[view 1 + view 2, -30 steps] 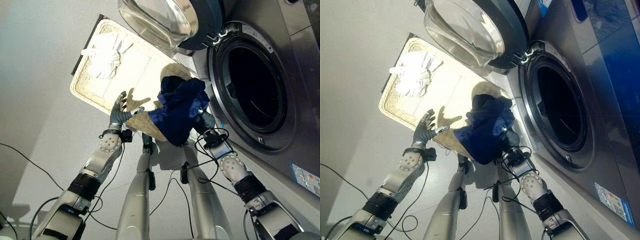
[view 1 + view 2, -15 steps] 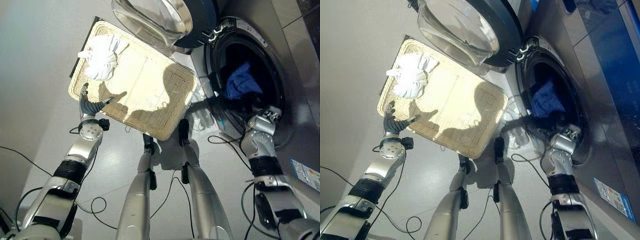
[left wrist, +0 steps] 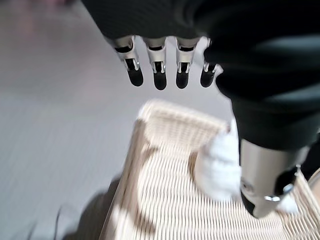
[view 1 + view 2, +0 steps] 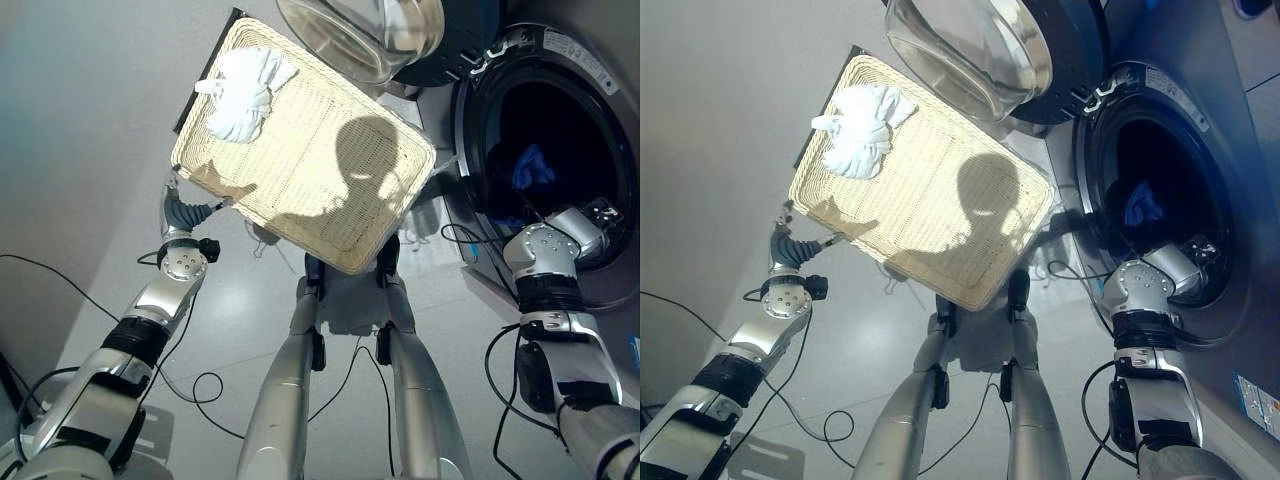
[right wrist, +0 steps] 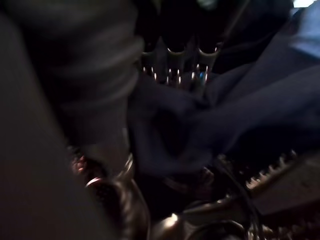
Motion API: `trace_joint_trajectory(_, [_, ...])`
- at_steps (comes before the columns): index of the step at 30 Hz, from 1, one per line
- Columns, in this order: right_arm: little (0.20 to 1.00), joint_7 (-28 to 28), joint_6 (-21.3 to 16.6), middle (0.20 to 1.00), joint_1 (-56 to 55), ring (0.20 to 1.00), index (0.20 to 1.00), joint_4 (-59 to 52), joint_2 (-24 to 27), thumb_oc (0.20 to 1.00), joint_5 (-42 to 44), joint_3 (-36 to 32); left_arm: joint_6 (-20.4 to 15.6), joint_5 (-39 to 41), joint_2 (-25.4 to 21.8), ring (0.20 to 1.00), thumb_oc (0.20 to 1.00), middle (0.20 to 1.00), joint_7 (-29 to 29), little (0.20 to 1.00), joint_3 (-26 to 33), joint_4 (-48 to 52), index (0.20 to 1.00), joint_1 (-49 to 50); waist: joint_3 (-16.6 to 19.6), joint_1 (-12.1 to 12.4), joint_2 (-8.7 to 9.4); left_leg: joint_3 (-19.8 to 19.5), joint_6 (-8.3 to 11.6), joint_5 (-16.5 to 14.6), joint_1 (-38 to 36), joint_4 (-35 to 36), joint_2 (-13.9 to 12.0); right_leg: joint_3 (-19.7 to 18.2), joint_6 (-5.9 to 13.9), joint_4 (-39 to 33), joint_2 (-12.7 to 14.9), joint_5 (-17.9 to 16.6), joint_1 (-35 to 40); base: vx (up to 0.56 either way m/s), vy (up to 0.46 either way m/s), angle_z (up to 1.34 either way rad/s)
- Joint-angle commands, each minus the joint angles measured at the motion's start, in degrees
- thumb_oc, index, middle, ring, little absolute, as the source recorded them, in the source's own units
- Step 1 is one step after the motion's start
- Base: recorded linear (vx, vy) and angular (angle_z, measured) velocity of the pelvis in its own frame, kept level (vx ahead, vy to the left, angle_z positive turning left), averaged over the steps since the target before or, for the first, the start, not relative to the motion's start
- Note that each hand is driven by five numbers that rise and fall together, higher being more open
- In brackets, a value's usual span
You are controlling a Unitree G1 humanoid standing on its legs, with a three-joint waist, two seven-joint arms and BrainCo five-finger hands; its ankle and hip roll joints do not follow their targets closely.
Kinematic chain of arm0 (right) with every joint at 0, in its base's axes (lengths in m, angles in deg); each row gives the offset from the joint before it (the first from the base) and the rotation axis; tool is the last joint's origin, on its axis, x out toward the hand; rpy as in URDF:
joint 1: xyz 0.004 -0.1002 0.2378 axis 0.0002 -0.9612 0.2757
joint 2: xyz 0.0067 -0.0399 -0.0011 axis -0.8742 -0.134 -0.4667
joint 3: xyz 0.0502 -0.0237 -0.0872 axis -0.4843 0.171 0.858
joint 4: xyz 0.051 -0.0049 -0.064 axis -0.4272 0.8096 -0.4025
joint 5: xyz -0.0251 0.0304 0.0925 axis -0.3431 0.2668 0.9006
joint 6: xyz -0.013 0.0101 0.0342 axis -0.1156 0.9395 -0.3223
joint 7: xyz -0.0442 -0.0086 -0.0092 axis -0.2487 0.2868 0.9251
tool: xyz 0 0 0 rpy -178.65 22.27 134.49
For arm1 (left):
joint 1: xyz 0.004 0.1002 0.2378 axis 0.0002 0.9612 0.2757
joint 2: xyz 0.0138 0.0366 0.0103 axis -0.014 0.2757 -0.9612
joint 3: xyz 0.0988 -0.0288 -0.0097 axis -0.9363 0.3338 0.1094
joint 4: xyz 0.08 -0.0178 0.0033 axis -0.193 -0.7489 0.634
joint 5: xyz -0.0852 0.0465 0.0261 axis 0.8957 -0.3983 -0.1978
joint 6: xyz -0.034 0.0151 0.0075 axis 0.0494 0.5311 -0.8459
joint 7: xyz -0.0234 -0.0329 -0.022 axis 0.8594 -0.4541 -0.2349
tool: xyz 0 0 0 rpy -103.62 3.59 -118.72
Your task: Put the clothes into the washing machine.
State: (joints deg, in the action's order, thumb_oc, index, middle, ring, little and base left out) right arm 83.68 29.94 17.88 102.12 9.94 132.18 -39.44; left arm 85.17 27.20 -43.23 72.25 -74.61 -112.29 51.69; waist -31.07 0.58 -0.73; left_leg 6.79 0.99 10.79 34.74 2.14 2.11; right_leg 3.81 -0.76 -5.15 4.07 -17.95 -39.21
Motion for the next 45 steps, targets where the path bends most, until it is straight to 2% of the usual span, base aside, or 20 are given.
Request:
trace_joint_trajectory(1, [1.000,-4.6,4.4,1.000,-2.0,1.000,1.000,-1.8,2.9,1.000,0.8,0.6,0.0,-9.2,-0.2,1.000,1.000,1.000,9.5,1.000,0.5,-2.7,1.000,-5.1,1.3,-1.6,-2.30,-0.5,2.25,-0.3,3.7,-1.6,0.0,5.4,6.20,5.5,0.7,4.3,-0.6,0.00,0.000,0.00])
trace_joint_trajectory(3, [1.000,-9.2,8.4,1.000,0.0,1.000,1.000,-0.9,1.5,1.000,0.8,2.7,1.4,-10.5,0.0,1.000,1.000,1.000,10.2,1.000,-0.4,-3.8,1.000,-7.2,1.3,-1.5,-2.57,-0.3,2.40,-0.1,3.8,-1.5,-0.1,5.6,6.27,5.4,0.8,4.3,-0.7,0.00,0.000,0.00])
trace_joint_trajectory(6, [1.000,-10.4,9.5,1.000,0.5,1.000,1.000,-0.6,1.2,1.000,0.8,3.2,1.6,-10.8,0.1,1.000,1.000,1.000,10.5,1.000,-0.6,-4.1,1.000,-7.7,1.3,-1.6,-2.60,-0.3,2.42,-0.1,3.9,-1.5,-0.1,5.6,6.29,5.4,0.8,4.2,-0.8,-0.02,0.036,-0.07])
trace_joint_trajectory(7, [1.000,-19.2,16.5,1.000,3.6,1.000,1.000,1.5,-0.7,1.000,0.8,6.7,5.7,-13.6,-0.5,1.000,1.000,1.000,11.6,1.000,-2.6,-6.9,1.000,-12.9,1.3,-2.0,-2.85,0.5,2.74,0.2,4.3,-1.0,-0.3,5.4,6.39,5.0,0.8,4.1,-1.6,-0.03,0.090,-0.06])
trace_joint_trajectory(11, [1.000,-22.9,20.1,1.000,3.9,1.000,1.000,4.2,-0.1,1.000,0.8,9.0,8.9,-15.5,-1.6,1.000,1.000,1.000,10.4,1.000,-4.9,-9.1,1.000,-17.0,1.3,-2.8,-2.78,1.2,2.78,-0.1,4.8,-1.7,-0.2,5.0,6.34,5.1,0.7,4.0,-2.3,-0.03,0.090,-0.05])
trace_joint_trajectory(12, [1.000,-25.1,22.1,1.000,4.1,1.000,1.000,6.4,1.4,1.000,0.8,10.6,11.8,-17.7,-2.3,1.000,1.000,1.000,8.6,1.000,-6.4,-9.8,1.000,-18.8,1.3,-3.1,-2.65,1.6,2.75,-0.7,4.9,-2.8,-0.1,4.8,6.28,5.2,0.7,4.1,-2.4,-0.02,0.052,-0.05])
trace_joint_trajectory(13, [1.000,-25.2,22.4,1.000,4.3,1.000,1.000,6.9,1.7,1.000,0.8,10.7,12.1,-17.7,-2.4,1.000,1.000,1.000,8.4,1.000,-6.6,-9.9,1.000,-19.3,1.3,-3.2,-2.65,1.6,2.75,-0.8,5.1,-3.2,0.0,4.8,6.28,5.2,0.7,4.0,-2.7,0.00,0.078,-0.06])
trace_joint_trajectory(16, [1.000,-26.5,26.8,1.000,4.2,1.000,1.000,9.0,3.5,1.000,-9.9,13.8,16.3,-16.4,-3.9,1.000,1.000,1.000,5.6,1.000,-9.3,-12.0,1.000,-23.1,1.3,-4.2,-2.17,2.4,2.70,-2.5,6.9,-7.7,0.6,4.0,6.18,6.1,0.9,3.8,-4.3,-0.01,0.061,-0.07])
trace_joint_trajectory(21, [1.000,-29.3,30.0,1.000,1.9,1.000,1.000,8.0,3.8,1.000,-15.3,16.3,20.4,-14.6,-4.0,1.000,1.000,1.000,3.6,1.000,-9.4,-14.9,1.000,-24.8,1.3,-5.3,-1.43,3.6,2.50,-3.8,8.4,-10.3,0.6,2.7,6.12,6.6,0.6,4.0,-5.8,-0.01,0.096,-0.12])
trace_joint_trajectory(22, [1.000,-30.9,31.1,1.000,-0.1,1.000,1.000,6.8,3.8,1.000,-16.1,17.5,24.0,-13.1,-4.0,1.000,1.000,1.000,2.6,1.000,-9.0,-16.9,1.000,-25.0,1.3,-5.9,-1.10,4.3,2.46,-4.8,8.7,-11.6,0.4,1.8,6.07,7.0,0.2,4.4,-6.2,0.00,0.124,-0.14])
trace_joint_trajectory(23, [1.000,-31.3,31.6,1.000,-0.5,1.000,1.000,6.4,3.6,1.000,-16.3,17.7,24.8,-12.9,-4.1,1.000,1.000,1.000,2.3,1.000,-8.9,-17.4,1.000,-25.1,1.3,-6.1,-0.97,4.6,2.47,-5.0,8.8,-12.0,0.4,1.6,6.07,7.1,0.1,4.4,-6.4,0.01,0.150,-0.13])
trace_joint_trajectory(25, [1.000,-33.2,33.4,1.000,-2.9,1.000,1.000,4.2,3.2,1.000,-16.2,18.5,30.4,-10.5,-4.7,1.000,1.000,1.000,1.5,1.000,-8.3,-19.8,1.000,-25.3,1.3,-7.1,-0.29,5.9,2.43,-5.8,9.2,-13.3,0.0,0.8,6.01,7.4,-0.2,4.4,-7.2,0.00,0.129,-0.10])
trace_joint_trajectory(26, [1.000,-33.4,33.9,1.000,-3.6,1.000,1.000,3.3,3.1,1.000,-16.4,18.6,31.3,-10.7,-4.9,1.000,1.000,1.000,1.3,1.000,-8.0,-20.2,1.000,-25.3,1.3,-7.4,-0.09,6.1,2.42,-6.0,9.4,-13.7,-0.1,0.6,5.99,7.5,-0.2,4.4,-7.4,0.00,0.161,-0.16])
trace_joint_trajectory(28, [1.000,-33.9,36.4,1.000,-6.7,1.000,1.000,-0.2,2.9,1.000,-18.3,19.3,34.6,-8.3,-6.0,1.000,1.000,1.000,2.8,1.000,-7.4,-21.2,1.000,-25.4,1.3,-8.5,0.71,7.1,2.32,-6.8,10.0,-15.1,-0.3,-0.3,5.85,8.0,-0.6,4.3,-8.3,0.00,0.140,-0.18])
trace_joint_trajectory(29, [1.000,-34.2,37.8,1.000,-8.4,1.000,1.000,-2.3,3.1,1.000,-20.7,20.1,37.7,-7.1,-6.8,1.000,1.000,1.000,4.1,1.000,-6.9,-21.5,1.000,-25.7,1.3,-9.3,1.17,7.9,2.15,-7.4,10.5,-16.2,-0.4,-0.9,5.81,8.1,-0.9,4.2,-9.1,0.00,0.110,-0.17])
trace_joint_trajectory(32, [1.000,-35.2,40.4,1.000,-11.5,1.000,1.000,-4.5,3.8,1.000,-23.2,20.8,40.6,-5.6,-8.5,1.000,1.000,1.000,3.9,1.000,-6.7,-23.3,1.000,-25.5,1.3,-10.0,1.56,7.8,2.48,-9.9,10.2,-18.3,-0.9,-1.9,6.18,8.4,-1.5,5.2,-8.8,0.02,0.127,-0.19])
trace_joint_trajectory(33, [1.000,-36.7,41.1,1.000,-12.6,1.000,1.000,-6.1,4.7,1.000,-23.1,21.6,41.9,-5.6,-9.6,1.000,1.000,1.000,2.9,1.000,-6.5,-23.9,1.000,-25.9,1.3,-10.8,2.16,9.0,2.04,-9.3,12.0,-19.4,-0.7,-2.2,5.84,8.6,-1.2,3.9,-10.7,0.07,0.166,-0.25])
trace_joint_trajectory(34, [1.000,-38.0,41.9,1.000,-14.9,1.000,1.000,-7.8,5.0,1.000,-24.1,22.3,43.6,-5.7,-10.6,1.000,1.000,1.000,1.6,1.000,-6.8,-24.8,1.000,-25.3,1.3,-10.9,2.40,8.1,2.32,-11.5,11.1,-20.7,-1.0,-2.7,6.27,9.1,-1.9,5.0,-9.9,0.02,0.119,-0.29])
trace_joint_trajectory(38, [1.000,-39.4,44.3,1.000,-18.1,1.000,1.000,-13.4,5.9,1.000,-23.5,23.1,47.0,-7.5,-13.5,1.000,1.000,1.000,-1.5,1.000,-6.9,-26.4,1.000,-25.9,1.3,-12.2,3.40,8.8,1.96,-13.0,12.7,-23.2,-1.3,-3.3,6.42,9.7,-1.9,4.6,-11.8,0.02,0.117,-0.17])
trace_joint_trajectory(45, [1.000,-42.3,48.7,1.000,-24.3,1.000,1.000,-20.2,6.4,1.000,-25.2,23.8,46.9,-8.4,-16.4,1.000,1.000,1.000,-0.7,1.000,-6.5,-26.7,1.000,-26.5,1.3,-14.4,5.28,9.2,1.33,-15.6,16.2,-27.5,-1.8,-4.4,6.41,11.1,-2.3,4.1,-15.4,0.01,0.086,-0.07])
